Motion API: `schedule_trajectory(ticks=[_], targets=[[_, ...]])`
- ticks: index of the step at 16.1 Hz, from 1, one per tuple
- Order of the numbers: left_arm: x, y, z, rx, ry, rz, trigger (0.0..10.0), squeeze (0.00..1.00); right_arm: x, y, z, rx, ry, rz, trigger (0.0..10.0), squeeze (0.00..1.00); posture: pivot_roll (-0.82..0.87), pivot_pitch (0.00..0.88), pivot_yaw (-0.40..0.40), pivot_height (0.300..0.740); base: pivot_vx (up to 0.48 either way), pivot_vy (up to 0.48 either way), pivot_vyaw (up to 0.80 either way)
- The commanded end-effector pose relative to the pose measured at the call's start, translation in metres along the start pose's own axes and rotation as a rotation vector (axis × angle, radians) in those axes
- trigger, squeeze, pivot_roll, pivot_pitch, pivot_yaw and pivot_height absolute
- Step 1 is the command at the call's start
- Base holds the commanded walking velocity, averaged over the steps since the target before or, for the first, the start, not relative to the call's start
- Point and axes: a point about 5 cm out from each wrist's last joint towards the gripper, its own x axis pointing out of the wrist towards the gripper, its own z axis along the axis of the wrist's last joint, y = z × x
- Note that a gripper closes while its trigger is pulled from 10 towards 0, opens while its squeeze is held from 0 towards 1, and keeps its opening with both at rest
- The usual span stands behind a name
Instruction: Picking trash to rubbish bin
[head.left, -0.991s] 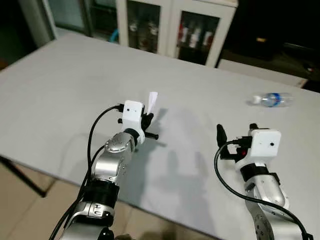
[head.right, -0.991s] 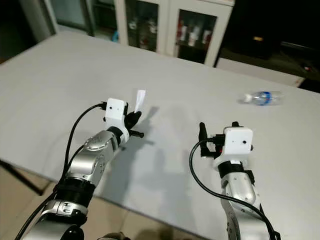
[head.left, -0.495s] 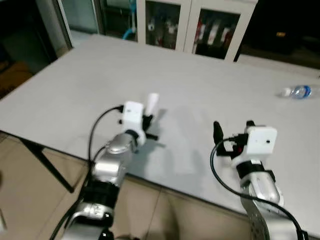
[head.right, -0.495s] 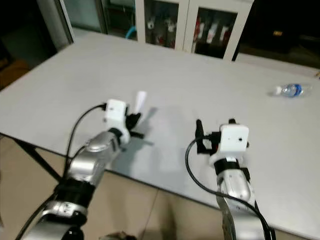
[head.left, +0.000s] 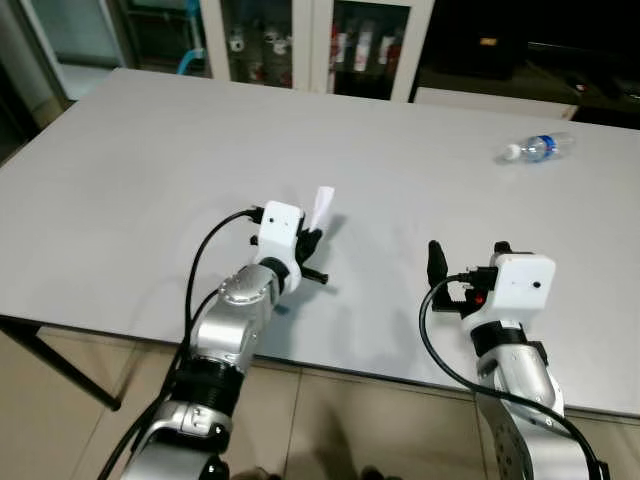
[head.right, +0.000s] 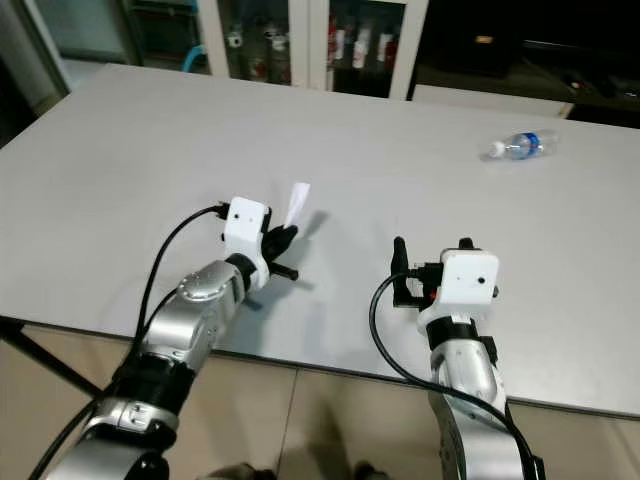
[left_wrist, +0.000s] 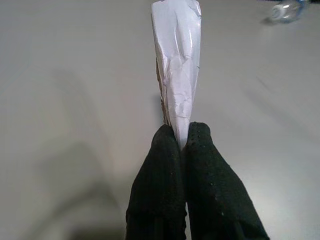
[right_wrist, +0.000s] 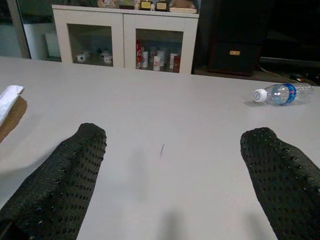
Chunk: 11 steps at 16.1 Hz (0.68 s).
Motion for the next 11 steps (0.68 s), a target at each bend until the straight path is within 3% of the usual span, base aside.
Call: schedule_trajectory(ticks=[1, 9, 11], targets=[[0.0021, -0.0037, 0.0055, 0.001, -0.013, -0.025, 10.0, 0.0, 0.0, -0.0045, -0.0023, -0.013, 0.007, -0.024, 10.0, 0.0, 0.21, 0.079, -0.004, 0.74, 0.0, 0.0, -0.78], [0.0016, -0.003, 0.0066, 0.001, -0.02, -0.017, 10.0, 0.0, 0.0016, -0.0031, -0.0039, -0.012, 0.012, -0.013, 10.0, 0.0, 0.21, 0.078, -0.012, 0.74, 0.0, 0.0, -0.79], [0.0018, -0.0012, 0.0078, 0.002, -0.026, 0.005, 10.0, 0.0, 0.002, -0.0023, -0.0039, -0.012, 0.01, -0.005, 10.0, 0.0, 0.21, 0.083, -0.013, 0.74, 0.0, 0.0, 0.0]])
